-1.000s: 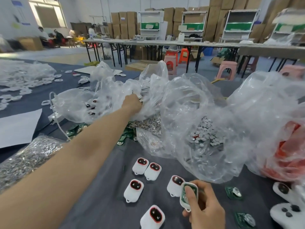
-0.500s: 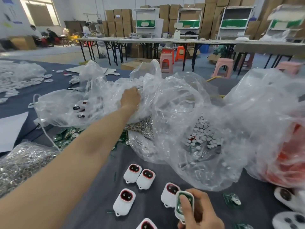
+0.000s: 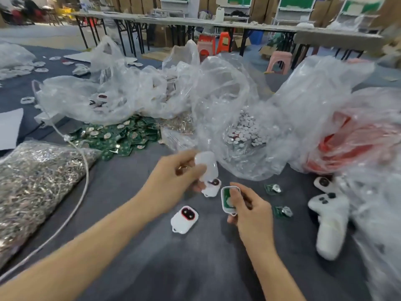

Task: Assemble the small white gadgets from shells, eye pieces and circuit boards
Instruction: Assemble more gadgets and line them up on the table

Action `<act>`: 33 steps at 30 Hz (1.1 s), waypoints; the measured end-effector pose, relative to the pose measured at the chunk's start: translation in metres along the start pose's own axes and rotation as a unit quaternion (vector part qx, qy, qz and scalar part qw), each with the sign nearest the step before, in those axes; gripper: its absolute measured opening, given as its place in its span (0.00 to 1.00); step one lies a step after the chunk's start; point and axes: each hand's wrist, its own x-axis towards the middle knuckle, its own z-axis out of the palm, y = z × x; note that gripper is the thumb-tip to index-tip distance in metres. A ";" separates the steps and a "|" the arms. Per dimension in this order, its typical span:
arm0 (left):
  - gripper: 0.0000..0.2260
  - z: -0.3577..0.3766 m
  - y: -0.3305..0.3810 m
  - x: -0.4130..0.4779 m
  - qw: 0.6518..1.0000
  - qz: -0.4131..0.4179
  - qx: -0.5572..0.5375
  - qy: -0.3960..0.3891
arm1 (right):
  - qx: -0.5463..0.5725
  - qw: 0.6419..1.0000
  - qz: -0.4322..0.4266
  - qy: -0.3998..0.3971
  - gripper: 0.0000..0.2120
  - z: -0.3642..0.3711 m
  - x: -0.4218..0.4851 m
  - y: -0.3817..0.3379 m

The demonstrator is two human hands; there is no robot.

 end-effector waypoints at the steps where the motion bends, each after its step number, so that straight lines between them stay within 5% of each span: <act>1: 0.10 0.010 -0.005 -0.018 0.999 0.000 0.015 -0.034 | -0.043 0.999 -0.004 -0.005 0.05 -0.007 -0.005 0.001; 5: 0.16 0.031 -0.018 -0.054 0.996 0.000 -0.034 -0.088 | -0.208 0.977 -0.046 0.013 0.03 -0.031 -0.037 0.006; 11: 0.10 0.036 -0.021 -0.071 0.993 -0.019 -0.091 -0.078 | -0.396 0.915 -0.074 0.031 0.09 -0.044 -0.063 -0.002; 15: 0.09 0.035 -0.019 -0.078 0.991 -0.042 -0.095 -0.082 | -0.246 0.961 -0.110 0.069 0.09 -0.043 -0.075 -0.018; 17: 0.07 0.037 -0.019 -0.084 0.990 -0.052 -0.112 -0.071 | -0.117 0.990 -0.078 0.015 0.05 -0.038 -0.084 -0.029; 23: 0.08 0.054 -0.023 -0.095 0.993 -0.053 -0.106 -0.028 | 0.025 0.999 0.012 -0.043 0.05 -0.032 -0.094 -0.034; 27: 0.12 0.070 -0.028 -0.102 0.998 0.007 0.051 -0.030 | 0.070 0.997 0.040 -0.017 0.07 -0.043 -0.090 -0.028; 30: 0.15 0.083 -0.033 -0.110 0.969 0.056 0.240 -0.005 | 0.077 0.993 0.064 0.068 0.08 -0.058 -0.078 -0.023; 33: 0.19 0.094 -0.035 -0.113 0.952 0.036 0.304 -0.025 | 0.027 0.991 0.090 0.094 0.08 -0.070 -0.072 -0.017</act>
